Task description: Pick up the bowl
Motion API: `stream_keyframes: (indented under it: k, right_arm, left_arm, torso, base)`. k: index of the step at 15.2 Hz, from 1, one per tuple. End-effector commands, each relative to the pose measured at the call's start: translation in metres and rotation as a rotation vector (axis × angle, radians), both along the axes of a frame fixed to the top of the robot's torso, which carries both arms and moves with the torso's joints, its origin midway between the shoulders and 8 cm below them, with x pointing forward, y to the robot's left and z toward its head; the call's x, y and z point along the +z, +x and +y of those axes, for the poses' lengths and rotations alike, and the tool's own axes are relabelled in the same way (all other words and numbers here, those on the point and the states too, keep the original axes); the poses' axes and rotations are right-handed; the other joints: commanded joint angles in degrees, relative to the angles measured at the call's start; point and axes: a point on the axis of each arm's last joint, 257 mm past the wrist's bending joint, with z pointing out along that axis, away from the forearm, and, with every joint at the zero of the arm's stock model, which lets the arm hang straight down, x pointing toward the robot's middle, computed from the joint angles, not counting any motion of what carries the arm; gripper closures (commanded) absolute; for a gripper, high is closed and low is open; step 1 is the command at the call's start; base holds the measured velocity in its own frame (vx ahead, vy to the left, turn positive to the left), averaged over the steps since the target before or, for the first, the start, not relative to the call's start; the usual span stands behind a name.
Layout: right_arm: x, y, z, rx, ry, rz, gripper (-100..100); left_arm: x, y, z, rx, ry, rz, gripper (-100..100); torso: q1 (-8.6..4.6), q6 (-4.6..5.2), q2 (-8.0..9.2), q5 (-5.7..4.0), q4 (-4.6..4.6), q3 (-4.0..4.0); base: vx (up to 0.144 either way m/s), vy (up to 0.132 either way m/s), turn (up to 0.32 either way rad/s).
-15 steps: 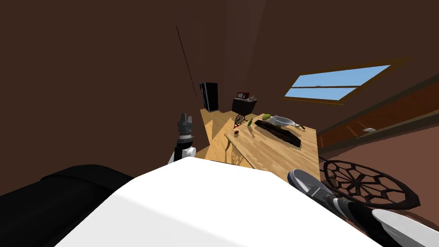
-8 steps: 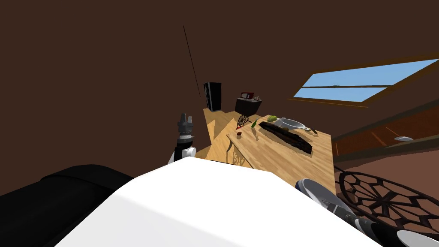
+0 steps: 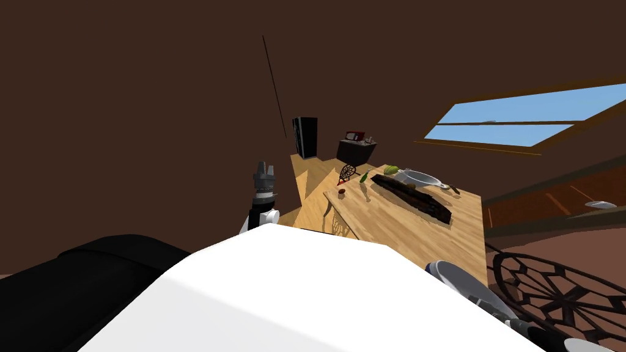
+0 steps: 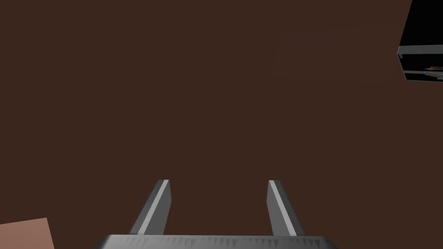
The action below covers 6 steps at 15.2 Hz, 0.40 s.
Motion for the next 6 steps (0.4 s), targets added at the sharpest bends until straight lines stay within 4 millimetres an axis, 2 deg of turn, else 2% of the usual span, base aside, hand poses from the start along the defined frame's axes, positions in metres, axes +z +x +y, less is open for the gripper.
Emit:
stream_keyframes:
  k: [1,4,6]
  right_arm:
    - [0.000,0.000,0.000,0.000,0.000,0.000,100]
    - [0.019,0.016,-0.006,0.021,-0.003,0.000,100]
    - [0.018,0.015,-0.007,0.020,-0.004,0.000,100]
  left_arm:
    - [0.000,0.000,0.000,0.000,0.000,0.000,0]
    - [0.000,0.000,0.000,0.000,0.000,0.000,0]
    - [0.000,0.000,0.000,0.000,0.000,0.000,0]
  torso:
    - [0.00,0.00,0.00,0.00,0.00,0.00]
    - [0.19,0.05,0.10,0.13,0.01,0.05]
    - [0.35,0.03,0.17,0.18,0.03,0.09]
  base:
    - [0.000,0.000,0.000]
    - [-0.023,0.035,-0.121]
    - [-0.025,0.040,-0.061]
